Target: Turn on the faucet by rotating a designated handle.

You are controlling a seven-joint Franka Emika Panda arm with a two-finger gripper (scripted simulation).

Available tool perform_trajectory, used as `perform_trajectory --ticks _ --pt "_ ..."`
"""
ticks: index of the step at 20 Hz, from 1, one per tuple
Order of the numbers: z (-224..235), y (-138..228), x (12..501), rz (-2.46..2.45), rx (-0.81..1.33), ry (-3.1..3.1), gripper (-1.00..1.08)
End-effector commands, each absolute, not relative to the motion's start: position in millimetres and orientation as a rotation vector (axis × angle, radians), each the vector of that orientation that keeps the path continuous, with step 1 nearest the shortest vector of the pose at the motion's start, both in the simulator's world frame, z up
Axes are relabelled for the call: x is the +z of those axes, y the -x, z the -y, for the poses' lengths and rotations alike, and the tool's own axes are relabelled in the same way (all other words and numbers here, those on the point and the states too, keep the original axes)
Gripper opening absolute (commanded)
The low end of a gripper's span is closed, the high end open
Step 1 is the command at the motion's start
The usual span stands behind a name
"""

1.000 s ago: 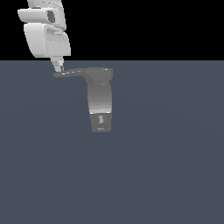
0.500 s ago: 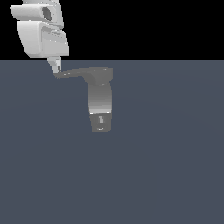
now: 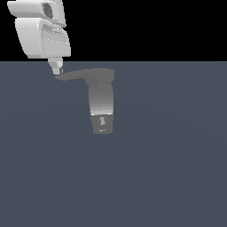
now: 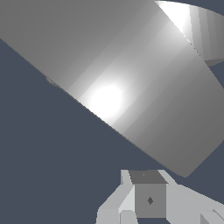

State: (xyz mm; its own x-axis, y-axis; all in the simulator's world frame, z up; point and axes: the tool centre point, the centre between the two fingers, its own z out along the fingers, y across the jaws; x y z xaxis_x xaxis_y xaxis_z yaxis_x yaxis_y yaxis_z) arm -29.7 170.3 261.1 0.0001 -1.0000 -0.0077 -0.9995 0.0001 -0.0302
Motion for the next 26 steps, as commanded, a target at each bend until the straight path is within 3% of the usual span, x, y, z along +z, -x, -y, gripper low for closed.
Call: perform_trajectory --ticks 1,26 --pt "-157 36 256 -2.225 -0.018 2.196 -1.0" --pt "-109 96 249 -2.234 -0.001 2.208 -1.0"
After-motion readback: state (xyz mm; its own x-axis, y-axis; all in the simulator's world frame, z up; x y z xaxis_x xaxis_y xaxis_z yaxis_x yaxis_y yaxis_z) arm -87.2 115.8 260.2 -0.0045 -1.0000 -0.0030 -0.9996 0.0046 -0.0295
